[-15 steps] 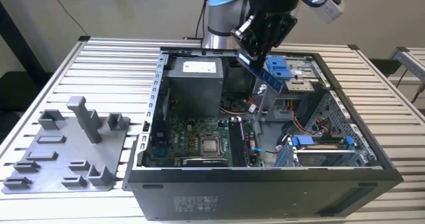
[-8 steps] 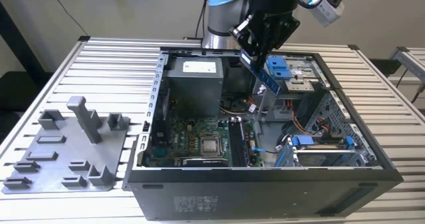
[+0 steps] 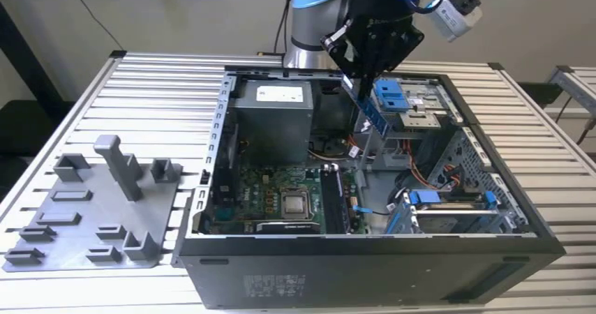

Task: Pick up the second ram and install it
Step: 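Insert the second ram into the second slot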

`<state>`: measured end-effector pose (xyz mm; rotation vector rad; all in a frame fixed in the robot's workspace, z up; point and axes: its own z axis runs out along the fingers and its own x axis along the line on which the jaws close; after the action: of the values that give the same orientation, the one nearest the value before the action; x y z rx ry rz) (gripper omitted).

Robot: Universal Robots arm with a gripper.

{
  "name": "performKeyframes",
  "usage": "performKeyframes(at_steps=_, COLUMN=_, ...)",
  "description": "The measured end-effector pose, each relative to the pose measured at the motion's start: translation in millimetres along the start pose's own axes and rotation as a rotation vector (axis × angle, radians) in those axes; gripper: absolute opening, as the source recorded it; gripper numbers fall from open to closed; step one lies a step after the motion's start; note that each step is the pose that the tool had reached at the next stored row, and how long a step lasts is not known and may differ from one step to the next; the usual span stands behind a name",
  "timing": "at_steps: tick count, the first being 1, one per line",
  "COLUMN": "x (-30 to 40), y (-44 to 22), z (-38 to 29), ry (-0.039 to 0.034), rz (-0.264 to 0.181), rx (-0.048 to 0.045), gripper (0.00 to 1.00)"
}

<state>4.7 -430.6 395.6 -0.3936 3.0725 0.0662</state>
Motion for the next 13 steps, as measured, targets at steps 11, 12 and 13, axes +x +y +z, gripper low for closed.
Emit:
performKeyframes(at_steps=11, x=0.0, y=0.0, z=1.1, ry=-0.0063, rz=0.170, rx=0.0082, gripper=0.14)
performKeyframes(at_steps=12, x=0.0, y=0.0, z=1.2, ry=-0.0068, rz=0.184, rx=0.0089, gripper=0.14)
performKeyframes(at_steps=13, x=0.1, y=0.0, z=1.3, ry=-0.0073, rz=0.197, rx=0.0096, gripper=0.14)
